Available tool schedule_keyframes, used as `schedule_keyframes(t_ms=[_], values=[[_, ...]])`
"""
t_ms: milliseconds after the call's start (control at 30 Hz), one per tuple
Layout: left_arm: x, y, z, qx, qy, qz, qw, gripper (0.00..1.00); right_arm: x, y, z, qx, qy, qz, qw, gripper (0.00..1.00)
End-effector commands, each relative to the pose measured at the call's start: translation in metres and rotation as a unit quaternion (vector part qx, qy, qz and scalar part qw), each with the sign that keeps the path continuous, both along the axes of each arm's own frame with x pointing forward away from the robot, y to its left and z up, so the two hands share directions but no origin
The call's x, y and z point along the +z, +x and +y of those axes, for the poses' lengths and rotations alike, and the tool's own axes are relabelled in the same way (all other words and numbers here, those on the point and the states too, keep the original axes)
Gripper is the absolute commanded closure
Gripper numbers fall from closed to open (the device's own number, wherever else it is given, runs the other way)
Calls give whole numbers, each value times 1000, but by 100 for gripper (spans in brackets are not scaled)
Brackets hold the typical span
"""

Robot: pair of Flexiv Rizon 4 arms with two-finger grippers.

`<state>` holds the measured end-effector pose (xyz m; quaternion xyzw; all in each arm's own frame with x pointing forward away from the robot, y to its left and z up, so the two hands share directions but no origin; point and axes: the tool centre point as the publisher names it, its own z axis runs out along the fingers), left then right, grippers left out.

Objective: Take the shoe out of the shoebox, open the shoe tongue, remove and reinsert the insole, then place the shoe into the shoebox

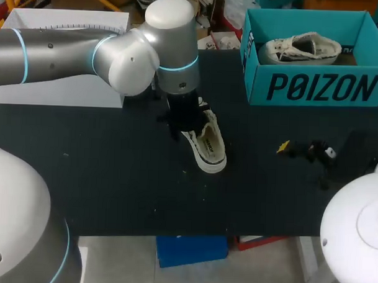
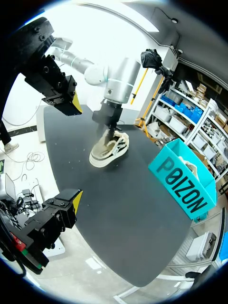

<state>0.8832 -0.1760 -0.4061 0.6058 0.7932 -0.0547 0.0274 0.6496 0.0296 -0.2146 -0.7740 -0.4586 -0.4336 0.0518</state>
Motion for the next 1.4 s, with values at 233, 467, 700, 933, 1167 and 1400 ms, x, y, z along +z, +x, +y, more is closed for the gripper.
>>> schedule_keyframes(t_ms=[233, 467, 700, 933, 1167, 1400], values=[[-7, 0, -5, -13, 17, -28, 999, 100, -2, -1, -5, 42, 20, 39, 998, 0], [7, 1, -4, -16, 4, -25, 1000, 100, -2, -1, -5, 42, 20, 39, 998, 0], [43, 1, -4, -34, -17, -32, 999, 100, -2, -1, -5, 42, 20, 39, 998, 0], [96, -1, -9, -54, -34, -61, 996, 100, -2, -1, -5, 42, 20, 39, 998, 0], [151, 1, -11, -58, -49, -93, 993, 100, -2, -1, -5, 42, 20, 39, 998, 0], [204, 0, -15, -62, -61, -118, 989, 100, -2, -1, -5, 42, 20, 39, 998, 0]])
